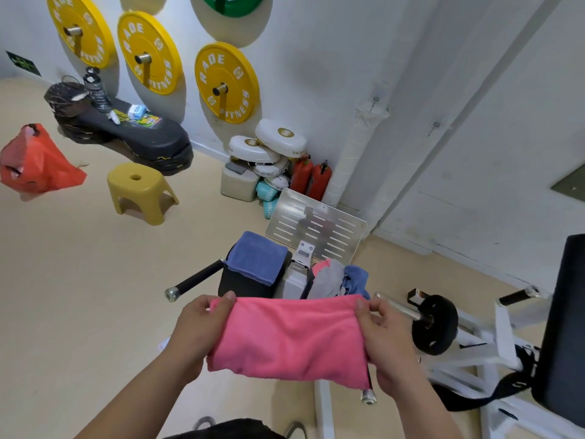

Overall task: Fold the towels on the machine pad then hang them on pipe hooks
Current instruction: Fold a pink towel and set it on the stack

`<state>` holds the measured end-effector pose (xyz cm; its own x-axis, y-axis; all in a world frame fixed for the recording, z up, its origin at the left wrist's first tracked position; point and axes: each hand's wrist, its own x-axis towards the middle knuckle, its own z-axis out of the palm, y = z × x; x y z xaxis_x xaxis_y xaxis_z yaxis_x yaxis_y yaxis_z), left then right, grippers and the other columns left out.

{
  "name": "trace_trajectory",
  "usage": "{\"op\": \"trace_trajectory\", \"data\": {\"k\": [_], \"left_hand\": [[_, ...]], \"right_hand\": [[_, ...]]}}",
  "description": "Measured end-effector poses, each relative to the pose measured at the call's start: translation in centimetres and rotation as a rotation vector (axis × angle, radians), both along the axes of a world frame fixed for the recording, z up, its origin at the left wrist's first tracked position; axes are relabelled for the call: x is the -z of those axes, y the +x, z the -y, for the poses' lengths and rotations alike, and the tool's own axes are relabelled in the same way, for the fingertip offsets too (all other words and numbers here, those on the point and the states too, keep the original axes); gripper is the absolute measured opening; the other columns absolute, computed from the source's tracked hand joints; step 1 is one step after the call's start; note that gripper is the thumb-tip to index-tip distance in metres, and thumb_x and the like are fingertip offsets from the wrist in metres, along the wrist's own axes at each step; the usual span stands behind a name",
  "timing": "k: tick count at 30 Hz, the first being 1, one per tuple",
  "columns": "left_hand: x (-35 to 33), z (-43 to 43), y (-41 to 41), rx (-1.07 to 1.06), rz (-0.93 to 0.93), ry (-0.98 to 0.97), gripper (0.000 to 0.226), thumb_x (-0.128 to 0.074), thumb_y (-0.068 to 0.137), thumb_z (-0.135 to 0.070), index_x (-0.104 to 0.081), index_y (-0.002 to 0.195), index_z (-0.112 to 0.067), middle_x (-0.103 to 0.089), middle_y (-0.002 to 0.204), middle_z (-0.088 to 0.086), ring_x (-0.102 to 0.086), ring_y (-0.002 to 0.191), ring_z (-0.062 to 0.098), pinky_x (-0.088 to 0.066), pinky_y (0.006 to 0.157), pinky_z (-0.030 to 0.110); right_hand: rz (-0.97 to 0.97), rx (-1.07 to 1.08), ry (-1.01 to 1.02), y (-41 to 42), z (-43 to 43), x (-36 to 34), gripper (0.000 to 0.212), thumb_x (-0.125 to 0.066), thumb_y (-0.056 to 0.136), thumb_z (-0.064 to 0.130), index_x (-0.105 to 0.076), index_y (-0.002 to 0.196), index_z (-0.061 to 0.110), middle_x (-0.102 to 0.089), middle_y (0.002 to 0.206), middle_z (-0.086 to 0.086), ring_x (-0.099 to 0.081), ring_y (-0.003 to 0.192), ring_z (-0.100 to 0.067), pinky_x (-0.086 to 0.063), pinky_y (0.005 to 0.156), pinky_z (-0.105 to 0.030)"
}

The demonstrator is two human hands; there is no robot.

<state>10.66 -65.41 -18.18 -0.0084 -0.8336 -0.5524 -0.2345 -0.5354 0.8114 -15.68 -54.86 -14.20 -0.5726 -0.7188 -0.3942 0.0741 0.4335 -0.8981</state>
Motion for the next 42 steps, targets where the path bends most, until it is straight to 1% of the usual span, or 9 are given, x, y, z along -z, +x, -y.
{"op": "trace_trajectory", "data": {"k": [6, 10, 15, 22, 26, 30, 32, 37, 42], "left_hand": [[-2.7, 0.4, 1.7, 0.040, -0.125, 0.070, 0.034, -0.083, 0.082, -0.031, -0.067, 0.103, -0.010, -0.075, 0.091, 0.015, -0.066, 0.068, 0.023, -0.052, 0.054, 0.033], [-5.3, -0.5, 0.7, 0.062, -0.303, 0.000, 0.018, -0.076, 0.090, -0.017, -0.064, 0.101, -0.007, -0.075, 0.089, 0.015, -0.073, 0.068, 0.021, -0.063, 0.061, 0.039], [-4.9, 0.1, 1.5, 0.042, -0.273, -0.062, 0.005, -0.071, 0.094, -0.025, -0.074, 0.097, -0.028, -0.078, 0.095, -0.002, -0.076, 0.089, 0.016, -0.065, 0.082, 0.045], [-5.4, 2.6, 0.2, 0.110, -0.278, -0.054, 0.012, -0.068, 0.098, -0.016, -0.079, 0.098, -0.021, -0.079, 0.087, 0.010, -0.076, 0.071, 0.018, -0.064, 0.067, 0.037], [-5.5, 4.6, -3.0, 0.149, -0.281, -0.025, 0.023, -0.061, 0.102, -0.017, -0.083, 0.095, -0.023, -0.080, 0.086, 0.006, -0.078, 0.078, 0.023, -0.066, 0.077, 0.042], [-5.7, 6.1, -7.0, 0.211, -0.305, 0.036, 0.031, -0.052, 0.107, -0.020, -0.082, 0.102, -0.023, -0.081, 0.093, 0.005, -0.078, 0.085, 0.020, -0.065, 0.081, 0.038], [-5.9, 6.9, -9.0, 0.237, -0.326, 0.093, 0.037, -0.046, 0.109, -0.029, -0.080, 0.105, -0.016, -0.081, 0.098, 0.008, -0.078, 0.092, 0.021, -0.063, 0.088, 0.036], [-5.8, 9.0, -12.7, 0.322, -0.454, 0.179, 0.043, -0.045, 0.108, -0.038, -0.078, 0.108, -0.011, -0.078, 0.113, 0.012, -0.072, 0.113, 0.024, -0.055, 0.102, 0.042], [-3.9, 12.2, -13.3, 0.179, -0.184, 0.014, 0.023, -0.057, 0.104, -0.020, -0.080, 0.103, -0.025, -0.080, 0.101, 0.006, -0.078, 0.093, 0.029, -0.060, 0.089, 0.060]], "right_hand": [[0.023, -0.192, -0.006, 5.1, 2.9, -0.8, 0.020, -0.062, 0.100, 0.039, -0.060, 0.096, 0.020, -0.055, 0.075, -0.011, -0.056, 0.065, -0.019, -0.051, 0.060, -0.034], [0.107, -0.370, -0.027, 10.5, 5.3, -1.6, 0.016, -0.069, 0.098, 0.032, -0.062, 0.098, 0.018, -0.065, 0.088, -0.023, -0.071, 0.074, -0.030, -0.063, 0.062, -0.043], [0.072, -0.332, -0.060, 13.0, 7.1, -1.4, 0.011, -0.077, 0.092, 0.023, -0.072, 0.088, 0.014, -0.072, 0.080, -0.011, -0.071, 0.071, -0.019, -0.059, 0.059, -0.032], [0.088, -0.302, -0.085, 12.2, 8.2, -0.6, 0.011, -0.080, 0.089, 0.020, -0.076, 0.093, 0.011, -0.074, 0.089, -0.023, -0.073, 0.078, -0.029, -0.059, 0.065, -0.030], [0.082, -0.250, -0.077, 9.1, 9.4, 0.1, 0.007, -0.080, 0.089, 0.019, -0.076, 0.089, 0.014, -0.071, 0.087, -0.027, -0.066, 0.072, -0.023, -0.054, 0.063, -0.027], [0.041, -0.332, -0.071, 5.4, 11.2, 0.2, 0.001, -0.076, 0.092, 0.012, -0.075, 0.091, 0.012, -0.069, 0.074, 0.001, -0.061, 0.066, 0.000, -0.051, 0.066, -0.018], [0.014, -0.378, -0.041, 3.8, 12.3, 0.4, 0.013, -0.079, 0.087, 0.015, -0.073, 0.098, 0.019, -0.066, 0.088, 0.001, -0.058, 0.071, 0.004, -0.052, 0.071, -0.016], [0.021, -0.289, -0.038, 0.0, 14.3, 2.1, 0.035, -0.081, 0.079, 0.011, -0.065, 0.093, 0.040, -0.073, 0.099, 0.003, -0.071, 0.096, -0.016, -0.061, 0.086, -0.035], [0.264, -0.193, -0.086, -3.2, 16.2, 3.0, 0.014, -0.075, 0.092, 0.010, -0.067, 0.103, 0.015, -0.077, 0.107, -0.012, -0.072, 0.106, -0.031, -0.058, 0.097, -0.044]]}}
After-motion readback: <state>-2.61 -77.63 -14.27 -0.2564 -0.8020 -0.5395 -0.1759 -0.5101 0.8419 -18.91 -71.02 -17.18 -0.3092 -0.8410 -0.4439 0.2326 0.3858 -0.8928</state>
